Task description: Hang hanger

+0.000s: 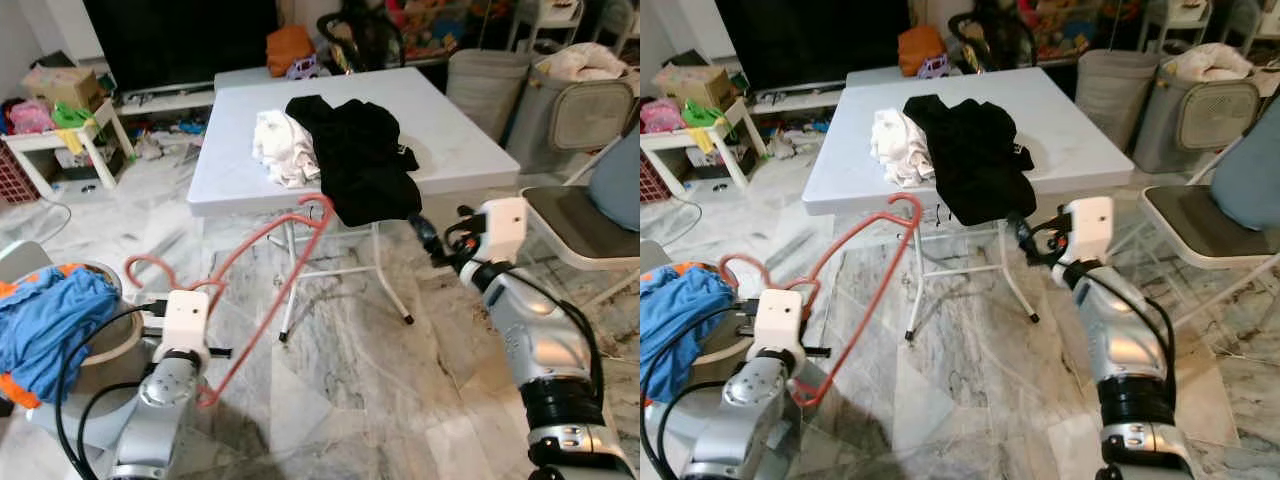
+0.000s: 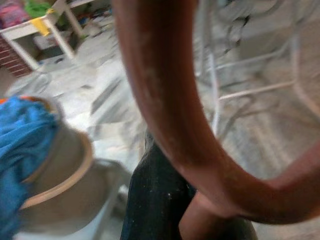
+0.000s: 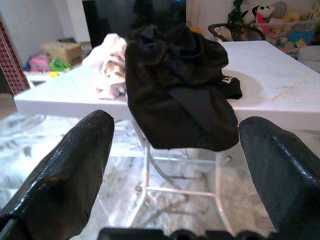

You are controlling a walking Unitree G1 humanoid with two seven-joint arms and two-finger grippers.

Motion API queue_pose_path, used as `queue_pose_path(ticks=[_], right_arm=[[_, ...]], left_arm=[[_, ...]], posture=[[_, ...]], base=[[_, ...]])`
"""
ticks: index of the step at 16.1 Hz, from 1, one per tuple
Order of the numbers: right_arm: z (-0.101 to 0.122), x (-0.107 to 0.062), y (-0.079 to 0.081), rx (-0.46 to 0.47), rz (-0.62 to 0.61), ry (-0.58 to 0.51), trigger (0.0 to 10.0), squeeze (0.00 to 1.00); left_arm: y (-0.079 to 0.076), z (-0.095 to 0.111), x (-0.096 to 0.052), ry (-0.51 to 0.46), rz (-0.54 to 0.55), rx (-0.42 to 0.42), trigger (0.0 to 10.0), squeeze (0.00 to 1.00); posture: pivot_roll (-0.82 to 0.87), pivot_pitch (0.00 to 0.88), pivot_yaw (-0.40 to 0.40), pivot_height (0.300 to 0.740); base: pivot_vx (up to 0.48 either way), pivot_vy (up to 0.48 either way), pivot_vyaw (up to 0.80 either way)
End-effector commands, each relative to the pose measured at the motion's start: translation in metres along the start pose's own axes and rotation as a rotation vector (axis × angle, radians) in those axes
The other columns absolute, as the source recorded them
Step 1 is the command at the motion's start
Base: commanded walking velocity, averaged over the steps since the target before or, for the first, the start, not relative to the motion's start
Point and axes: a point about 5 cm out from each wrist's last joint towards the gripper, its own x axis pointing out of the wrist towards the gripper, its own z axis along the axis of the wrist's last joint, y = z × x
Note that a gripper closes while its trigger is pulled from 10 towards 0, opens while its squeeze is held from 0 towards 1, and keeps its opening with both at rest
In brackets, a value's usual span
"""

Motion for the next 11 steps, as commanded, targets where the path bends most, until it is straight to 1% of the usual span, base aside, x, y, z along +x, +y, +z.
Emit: queue_pose_path(ticks=[1, 2, 3, 5, 6, 8, 9, 10, 11], right_arm=[[-0.005, 0.0, 0.0, -0.01, -0.036, 0.014, 10.0, 0.0], [-0.007, 0.0, 0.001, -0.001, -0.053, 0.016, 10.0, 0.0], [-0.015, 0.0, 0.005, 0.004, -0.1, 0.023, 10.0, 0.0], [-0.029, -0.002, 0.013, 0.052, -0.145, 0.051, 10.0, 0.0], [-0.036, -0.003, 0.017, 0.056, -0.158, 0.063, 10.0, 0.0], [-0.049, -0.005, 0.021, 0.075, -0.197, 0.096, 10.0, 0.0], [-0.06, -0.008, 0.022, 0.104, -0.228, 0.129, 10.0, 0.0], [-0.064, -0.009, 0.023, 0.113, -0.237, 0.139, 10.0, 0.0], [-0.067, -0.01, 0.023, 0.102, -0.24, 0.146, 10.0, 0.0]], left_arm=[[0.007, 0.001, 0.005, 0.022, 0.035, 0.006, 10.0, 0.0], [0.008, -0.002, 0.006, 0.039, 0.041, 0.007, 10.0, 0.0], [0.005, -0.007, 0.006, 0.041, 0.024, -0.049, 10.0, 0.0], [-0.004, -0.013, 0.003, 0.031, -0.004, -0.078, 10.0, 0.0], [-0.008, -0.02, 0.002, 0.048, 0.006, -0.063, 10.0, 0.0], [-0.014, -0.031, 0.0, 0.091, -0.012, -0.058, 10.0, 0.0], [-0.014, -0.036, 0.001, 0.114, -0.017, -0.056, 10.0, 0.0], [-0.012, -0.037, 0.003, 0.123, -0.019, -0.051, 10.0, 0.0], [-0.01, -0.041, 0.005, 0.158, -0.024, -0.026, 10.0, 0.0]], posture=[[-0.07, 0.0, 0.073, 0.74], [-0.07, 0.0, 0.073, 0.74], [-0.07, 0.0, 0.075, 0.74], [-0.06, 0.0, 0.077, 0.74], [-0.06, 0.0, 0.077, 0.74], [-0.06, 0.0, 0.08, 0.74], [-0.05, 0.0, 0.083, 0.74], [-0.05, 0.0, 0.089, 0.74], [-0.05, 0.0, 0.092, 0.74]], base=[[0.0, 0.0, 0.0], [0.0, 0.0, 0.0], [0.0, 0.0, 0.0], [0.0, 0.0, 0.0], [0.0, 0.0, 0.0], [0.0, 0.0, 0.0], [0.0, 0.0, 0.0], [0.0, 0.0, 0.0], [0.0, 0.0, 0.0]])
